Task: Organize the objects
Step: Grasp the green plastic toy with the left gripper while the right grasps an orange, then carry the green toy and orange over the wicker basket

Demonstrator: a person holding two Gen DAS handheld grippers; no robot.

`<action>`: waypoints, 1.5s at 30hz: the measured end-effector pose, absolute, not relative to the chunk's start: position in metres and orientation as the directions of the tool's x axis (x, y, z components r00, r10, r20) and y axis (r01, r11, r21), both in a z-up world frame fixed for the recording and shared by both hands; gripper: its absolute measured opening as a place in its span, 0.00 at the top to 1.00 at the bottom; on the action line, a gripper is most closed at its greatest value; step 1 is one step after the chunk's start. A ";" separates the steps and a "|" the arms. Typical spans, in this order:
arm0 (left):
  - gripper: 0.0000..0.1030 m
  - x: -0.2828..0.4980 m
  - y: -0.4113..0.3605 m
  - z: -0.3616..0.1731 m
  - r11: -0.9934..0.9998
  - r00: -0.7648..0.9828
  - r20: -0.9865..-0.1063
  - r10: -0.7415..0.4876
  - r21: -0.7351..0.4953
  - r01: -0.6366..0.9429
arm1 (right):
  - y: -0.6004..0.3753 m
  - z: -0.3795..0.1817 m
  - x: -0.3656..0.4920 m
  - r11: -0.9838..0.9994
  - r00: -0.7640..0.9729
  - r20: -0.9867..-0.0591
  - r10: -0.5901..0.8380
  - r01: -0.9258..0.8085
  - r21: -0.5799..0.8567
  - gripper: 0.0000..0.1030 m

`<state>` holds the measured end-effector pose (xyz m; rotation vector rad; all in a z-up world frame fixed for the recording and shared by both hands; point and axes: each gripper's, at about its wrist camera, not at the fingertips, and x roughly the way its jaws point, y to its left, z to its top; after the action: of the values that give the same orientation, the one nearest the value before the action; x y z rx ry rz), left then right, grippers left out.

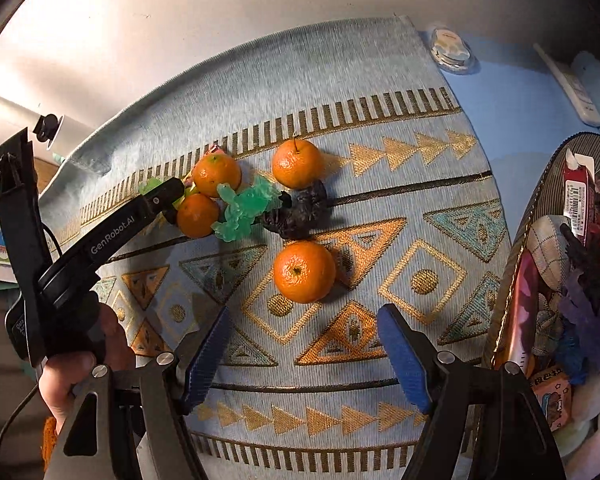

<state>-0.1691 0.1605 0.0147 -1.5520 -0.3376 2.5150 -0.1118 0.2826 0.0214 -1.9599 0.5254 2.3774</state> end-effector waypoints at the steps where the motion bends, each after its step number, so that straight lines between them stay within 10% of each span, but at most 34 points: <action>1: 0.62 -0.168 0.160 0.015 -0.958 -0.446 -0.855 0.265 -0.285 -0.022 | 0.283 0.021 -0.114 -0.943 -0.217 -0.956 -0.196 -0.225 0.245 0.28; 12: 0.62 -0.144 0.130 0.033 -0.938 -0.461 -0.834 0.303 -0.348 0.013 | 0.262 0.012 -0.129 -0.984 -0.200 -0.976 -0.088 -0.136 0.117 0.30; 19: 0.62 -0.124 0.127 0.047 -0.944 -0.476 -0.834 0.280 -0.330 0.023 | 0.254 -0.005 -0.135 -0.990 -0.154 -0.987 -0.051 -0.123 0.070 0.63; 45: 0.62 -0.018 0.256 0.139 -0.935 -0.514 -0.783 0.351 -0.322 -0.148 | 0.331 0.130 0.013 -0.976 -0.371 -0.904 -0.211 0.032 0.214 0.64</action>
<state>-0.0178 0.2559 0.1393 -1.3585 -0.3104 2.4877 0.0130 0.3307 0.1297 -1.8333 0.2650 2.7180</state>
